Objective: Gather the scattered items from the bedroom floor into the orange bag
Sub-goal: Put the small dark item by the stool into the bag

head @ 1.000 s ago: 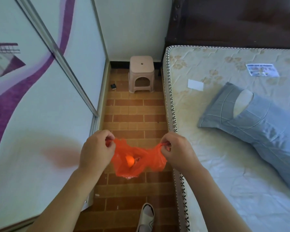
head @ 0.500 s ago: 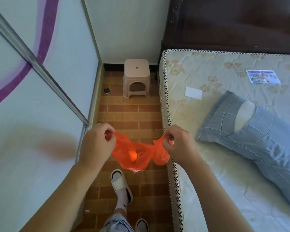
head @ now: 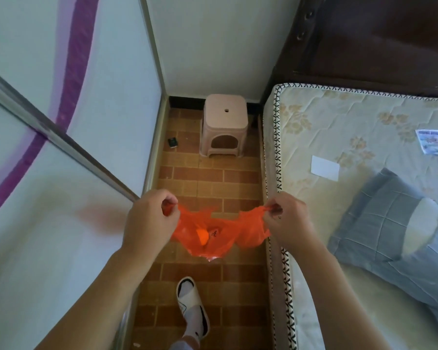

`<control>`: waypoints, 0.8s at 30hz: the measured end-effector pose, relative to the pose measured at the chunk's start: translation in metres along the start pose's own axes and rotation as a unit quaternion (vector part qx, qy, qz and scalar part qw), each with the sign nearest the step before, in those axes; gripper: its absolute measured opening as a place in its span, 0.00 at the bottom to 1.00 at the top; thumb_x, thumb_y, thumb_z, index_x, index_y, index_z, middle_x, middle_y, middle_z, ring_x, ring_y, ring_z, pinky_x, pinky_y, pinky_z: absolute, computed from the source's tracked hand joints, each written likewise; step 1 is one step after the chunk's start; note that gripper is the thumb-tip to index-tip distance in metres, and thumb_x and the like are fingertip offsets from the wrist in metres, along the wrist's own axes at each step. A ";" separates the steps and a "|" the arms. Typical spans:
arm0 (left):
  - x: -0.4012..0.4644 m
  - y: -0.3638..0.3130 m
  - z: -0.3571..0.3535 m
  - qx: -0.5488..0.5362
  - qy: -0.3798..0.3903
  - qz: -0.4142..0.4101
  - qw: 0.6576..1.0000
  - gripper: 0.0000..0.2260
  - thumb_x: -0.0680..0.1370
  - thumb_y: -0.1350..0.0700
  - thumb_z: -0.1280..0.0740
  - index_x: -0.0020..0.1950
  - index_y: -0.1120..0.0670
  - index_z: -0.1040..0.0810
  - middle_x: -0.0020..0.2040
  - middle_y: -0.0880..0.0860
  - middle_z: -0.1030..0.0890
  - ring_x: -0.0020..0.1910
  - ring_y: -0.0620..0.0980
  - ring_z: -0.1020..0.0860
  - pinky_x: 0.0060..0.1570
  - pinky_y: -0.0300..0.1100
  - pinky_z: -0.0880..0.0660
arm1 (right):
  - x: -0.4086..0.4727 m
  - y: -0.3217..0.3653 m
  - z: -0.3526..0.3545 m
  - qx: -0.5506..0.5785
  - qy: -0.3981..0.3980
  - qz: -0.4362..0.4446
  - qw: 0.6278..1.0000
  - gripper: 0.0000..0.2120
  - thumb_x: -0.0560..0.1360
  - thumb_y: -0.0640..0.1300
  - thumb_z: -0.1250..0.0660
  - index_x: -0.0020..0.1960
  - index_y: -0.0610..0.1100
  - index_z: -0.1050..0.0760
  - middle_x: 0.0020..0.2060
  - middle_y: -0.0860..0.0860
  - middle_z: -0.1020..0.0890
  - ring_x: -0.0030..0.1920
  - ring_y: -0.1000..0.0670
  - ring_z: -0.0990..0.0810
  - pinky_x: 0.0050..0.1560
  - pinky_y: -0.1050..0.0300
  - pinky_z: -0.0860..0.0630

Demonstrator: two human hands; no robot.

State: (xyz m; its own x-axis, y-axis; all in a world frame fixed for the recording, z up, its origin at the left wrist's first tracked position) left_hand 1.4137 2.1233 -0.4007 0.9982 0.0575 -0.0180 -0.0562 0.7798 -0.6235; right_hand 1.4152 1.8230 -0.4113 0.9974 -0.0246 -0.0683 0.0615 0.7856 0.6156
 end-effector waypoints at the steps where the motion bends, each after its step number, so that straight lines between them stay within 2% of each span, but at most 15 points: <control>1: 0.013 0.005 0.000 0.002 0.001 0.002 1.000 0.05 0.75 0.59 0.25 0.50 0.52 0.18 0.45 0.47 0.18 0.43 0.45 0.20 0.43 0.39 0.20 | 0.013 0.003 -0.004 -0.002 0.002 -0.002 1.000 0.08 0.68 0.34 0.30 0.44 0.45 0.19 0.38 0.53 0.19 0.40 0.51 0.20 0.42 0.48 0.20; 5: 0.057 0.019 -0.006 -0.002 0.011 -0.001 1.000 0.05 0.76 0.58 0.25 0.51 0.52 0.18 0.46 0.47 0.17 0.44 0.45 0.20 0.44 0.41 0.18 | 0.058 0.011 -0.016 -0.015 0.009 0.004 1.000 0.08 0.69 0.36 0.30 0.45 0.45 0.18 0.39 0.53 0.19 0.41 0.52 0.21 0.42 0.52 0.21; 9: 0.092 0.028 -0.013 -0.010 0.009 0.012 1.000 0.06 0.76 0.57 0.25 0.51 0.52 0.18 0.46 0.47 0.17 0.44 0.46 0.20 0.44 0.42 0.17 | 0.097 0.018 -0.022 -0.021 0.010 0.007 1.000 0.07 0.70 0.36 0.29 0.46 0.45 0.18 0.40 0.54 0.19 0.41 0.54 0.21 0.40 0.64 0.25; 14: 0.134 0.033 -0.017 -0.018 0.003 0.014 1.000 0.07 0.75 0.59 0.24 0.50 0.52 0.19 0.44 0.47 0.19 0.42 0.45 0.21 0.43 0.39 0.20 | 0.154 0.023 -0.027 -0.016 0.007 0.014 1.000 0.08 0.71 0.36 0.29 0.47 0.45 0.18 0.41 0.53 0.18 0.41 0.53 0.21 0.40 0.61 0.24; 17: 0.164 0.033 -0.021 -0.020 -0.001 0.014 1.000 0.06 0.75 0.58 0.25 0.49 0.52 0.19 0.44 0.47 0.19 0.42 0.45 0.21 0.42 0.39 0.20 | 0.191 0.024 -0.030 -0.012 0.021 0.036 0.999 0.07 0.72 0.36 0.29 0.48 0.44 0.19 0.42 0.52 0.19 0.42 0.53 0.20 0.42 0.58 0.21; 21: 0.205 0.035 -0.032 -0.019 -0.012 0.032 0.999 0.06 0.75 0.57 0.24 0.50 0.50 0.19 0.44 0.46 0.19 0.42 0.44 0.21 0.43 0.39 0.20 | 0.239 0.018 -0.034 0.003 0.037 0.037 0.999 0.07 0.73 0.36 0.29 0.48 0.45 0.19 0.42 0.53 0.19 0.42 0.54 0.20 0.43 0.58 0.20; 24: 0.229 0.037 -0.043 -0.006 -0.010 0.050 0.999 0.06 0.75 0.56 0.24 0.50 0.50 0.19 0.44 0.46 0.19 0.43 0.45 0.20 0.44 0.41 0.19 | 0.270 0.005 -0.043 0.013 0.061 0.040 0.997 0.07 0.73 0.37 0.28 0.49 0.45 0.19 0.42 0.53 0.19 0.42 0.54 0.19 0.43 0.54 0.19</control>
State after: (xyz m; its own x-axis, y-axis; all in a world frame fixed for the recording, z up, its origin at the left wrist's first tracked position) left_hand 1.6414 2.1383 -0.4611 0.9868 0.1476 -0.0659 -0.1560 0.7626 -0.6278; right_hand 1.6833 1.8469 -0.4603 0.9871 0.1143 -0.1125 -0.0154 0.7658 0.6428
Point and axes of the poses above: each hand's wrist, its own x-axis towards the middle knuckle, its own z-axis out of the back of the hand, y = z × x, the point moved 3 cm from there along x, towards the middle knuckle
